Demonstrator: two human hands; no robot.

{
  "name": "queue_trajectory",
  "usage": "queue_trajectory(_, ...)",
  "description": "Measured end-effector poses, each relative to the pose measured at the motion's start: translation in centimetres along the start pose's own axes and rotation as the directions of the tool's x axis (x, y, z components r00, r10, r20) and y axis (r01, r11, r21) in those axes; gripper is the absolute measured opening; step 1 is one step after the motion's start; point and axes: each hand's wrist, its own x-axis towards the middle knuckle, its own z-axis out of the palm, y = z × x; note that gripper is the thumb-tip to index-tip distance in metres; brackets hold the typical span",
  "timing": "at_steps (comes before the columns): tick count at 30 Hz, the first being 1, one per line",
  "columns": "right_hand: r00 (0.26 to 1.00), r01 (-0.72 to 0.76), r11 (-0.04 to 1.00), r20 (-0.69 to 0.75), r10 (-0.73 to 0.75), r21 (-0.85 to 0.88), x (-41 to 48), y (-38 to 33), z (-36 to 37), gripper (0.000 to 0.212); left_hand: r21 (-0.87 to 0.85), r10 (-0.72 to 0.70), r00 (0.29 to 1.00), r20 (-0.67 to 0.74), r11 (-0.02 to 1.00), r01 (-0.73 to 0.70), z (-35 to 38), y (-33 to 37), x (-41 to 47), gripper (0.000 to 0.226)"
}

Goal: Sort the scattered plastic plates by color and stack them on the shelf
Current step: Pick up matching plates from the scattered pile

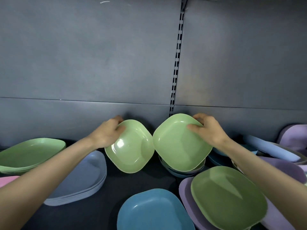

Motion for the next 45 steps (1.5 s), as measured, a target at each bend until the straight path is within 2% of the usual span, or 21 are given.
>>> queue_trajectory(4,0.997,-0.008,0.998,-0.079,0.013,0.06,-1.5,-1.2,-0.8,0.012,-0.153,-0.052,0.992,-0.118,0.988,0.034,-0.3,0.7,-0.9,0.023)
queue_trajectory(7,0.991,-0.008,0.993,-0.13,0.024,0.12,-2.7,-2.0,-1.1,0.015,-0.261,-0.095,0.981,-0.17,0.964,0.048,-0.7,1.2,-2.4,0.021)
queue_trajectory(12,0.979,0.058,0.961,-0.203,-0.002,0.271,-4.8,-3.8,-1.8,0.015,-0.389,-0.078,0.964,-0.255,0.921,-0.029,-1.8,2.6,-5.6,0.019)
queue_trajectory(15,0.979,0.089,0.938,-0.205,-0.019,0.336,-6.3,-4.9,-1.9,0.018,-0.358,-0.086,0.933,-0.351,0.932,-0.048,-2.4,3.0,-7.5,0.014)
queue_trajectory(19,0.976,0.145,0.913,-0.209,-0.067,0.381,-8.6,-5.8,-1.5,0.008,-0.278,-0.073,0.902,-0.425,0.959,-0.053,-2.6,3.3,-10.9,0.018)
queue_trajectory(22,0.974,0.167,0.898,-0.208,-0.087,0.406,-10.3,-6.6,-0.6,0.005,-0.21,-0.051,0.876,-0.48,0.976,-0.059,-2.7,3.1,-14.0,0.014)
queue_trajectory(32,0.987,0.147,0.858,-0.135,-0.092,0.492,-13.6,-11.8,4.6,0.008,-0.074,-0.095,0.779,-0.619,0.995,0.062,-7.8,-0.4,-21.7,0.013)
queue_trajectory(39,0.978,0.203,0.875,-0.136,-0.158,0.439,-13.5,-18.0,9.1,0.01,-0.041,-0.086,0.709,-0.7,0.996,0.08,-13.6,-4.7,-22.9,0.01)
queue_trajectory(41,0.974,0.216,0.873,-0.152,-0.165,0.438,-13.2,-20.2,11.0,0.009,-0.042,-0.105,0.681,-0.724,0.993,0.108,-15.9,-6.6,-23.2,0.016)
queue_trajectory(45,0.971,0.217,0.868,-0.187,-0.147,0.446,-13.1,-24.8,15.6,0.008,-0.066,-0.125,0.687,-0.716,0.992,0.112,-20.5,-11.9,-23.6,0.014)
